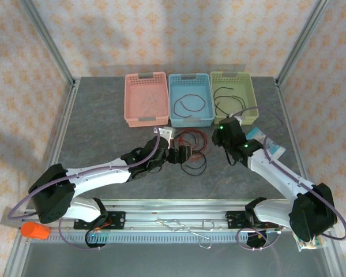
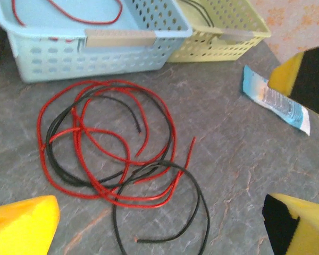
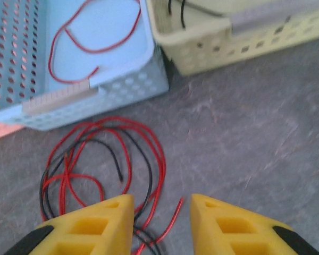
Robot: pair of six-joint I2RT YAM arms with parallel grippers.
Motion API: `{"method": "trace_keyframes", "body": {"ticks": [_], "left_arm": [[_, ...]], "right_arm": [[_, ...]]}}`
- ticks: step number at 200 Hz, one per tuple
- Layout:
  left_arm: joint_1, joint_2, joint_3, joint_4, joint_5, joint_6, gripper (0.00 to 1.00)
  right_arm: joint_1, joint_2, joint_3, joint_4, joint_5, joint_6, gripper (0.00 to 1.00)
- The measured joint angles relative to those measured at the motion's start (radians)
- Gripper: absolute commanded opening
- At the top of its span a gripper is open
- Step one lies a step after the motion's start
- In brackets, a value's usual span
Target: Untangle the cables
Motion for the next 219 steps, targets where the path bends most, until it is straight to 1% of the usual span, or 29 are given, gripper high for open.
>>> {"method": "trace_keyframes", "body": {"ticks": [32, 93, 137, 179, 219], "left_arm": [[-0.002, -0.005, -0.05, 0.018, -0.001, -0.028, 0.99], [-0.02, -0.005, -0.159, 0.093, 0.0, -0.1, 0.99], [-0.046, -0.005, -0.218, 0.134, 0.0, -0.14, 0.99], [-0.046, 0.005, -0.22, 0.157, -0.001, -0.156, 0.99], [-0.046, 0.035, -0.22, 0.159, 0.0, -0.155, 0.99]], "right_arm": [[0.076, -0.006, -0.057, -0.009, -0.001, 0.071, 0.33], [0.165, -0.008, -0.118, -0.008, -0.026, 0.172, 0.32], [0.177, 0.007, -0.159, 0.012, -0.072, 0.19, 0.31], [0.18, 0.084, -0.16, 0.027, -0.106, 0.188, 0.29], [0.182, 0.102, -0.161, 0.027, -0.107, 0.18, 0.26]]}}
